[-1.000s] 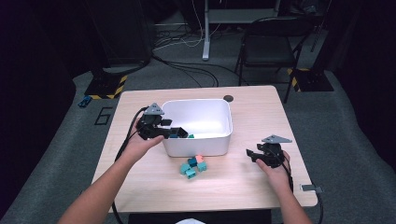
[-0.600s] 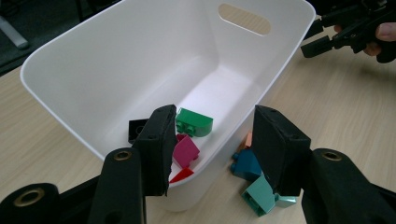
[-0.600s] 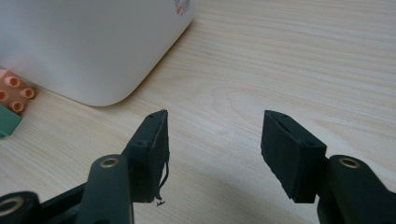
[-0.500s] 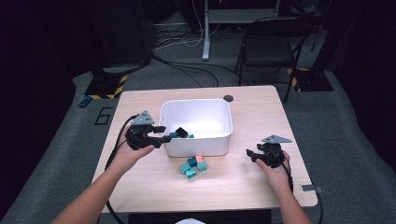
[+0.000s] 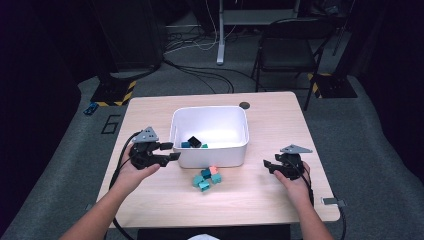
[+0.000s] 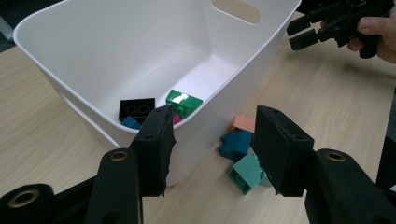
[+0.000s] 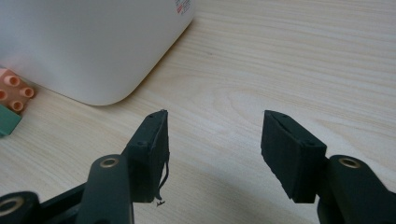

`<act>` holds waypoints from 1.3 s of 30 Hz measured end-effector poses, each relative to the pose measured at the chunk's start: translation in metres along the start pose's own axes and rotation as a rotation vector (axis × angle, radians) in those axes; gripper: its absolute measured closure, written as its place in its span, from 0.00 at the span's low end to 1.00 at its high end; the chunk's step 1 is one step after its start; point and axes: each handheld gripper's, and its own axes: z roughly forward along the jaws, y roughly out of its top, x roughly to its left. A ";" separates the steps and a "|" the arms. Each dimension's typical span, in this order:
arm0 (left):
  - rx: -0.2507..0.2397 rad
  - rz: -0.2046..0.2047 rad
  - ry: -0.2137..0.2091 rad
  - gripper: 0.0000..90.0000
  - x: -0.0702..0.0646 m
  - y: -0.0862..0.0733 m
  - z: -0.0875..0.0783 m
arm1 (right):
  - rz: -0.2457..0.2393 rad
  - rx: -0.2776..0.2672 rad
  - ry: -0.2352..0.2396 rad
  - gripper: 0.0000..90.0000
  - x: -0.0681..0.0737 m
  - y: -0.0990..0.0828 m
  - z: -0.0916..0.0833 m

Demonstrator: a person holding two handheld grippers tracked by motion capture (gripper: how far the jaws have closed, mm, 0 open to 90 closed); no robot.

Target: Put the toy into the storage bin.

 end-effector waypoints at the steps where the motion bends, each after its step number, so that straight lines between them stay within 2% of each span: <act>1: 0.003 -0.001 -0.004 0.52 0.000 -0.001 0.001 | 0.000 0.000 0.000 0.46 0.000 0.000 0.000; 13: 0.015 0.014 -0.017 0.50 -0.013 -0.016 0.018 | -0.001 -0.003 0.000 0.46 0.000 0.000 0.000; 18: 0.014 0.007 -0.028 0.50 -0.017 -0.022 0.028 | -0.002 -0.003 0.000 0.46 0.000 0.000 0.000; 19: 0.027 0.006 -0.031 0.50 -0.018 -0.023 0.029 | -0.002 -0.003 0.000 0.46 0.000 0.000 0.000; 39: 0.055 0.036 -0.044 0.50 -0.031 -0.048 0.064 | -0.008 -0.004 -0.002 0.46 -0.001 0.000 -0.001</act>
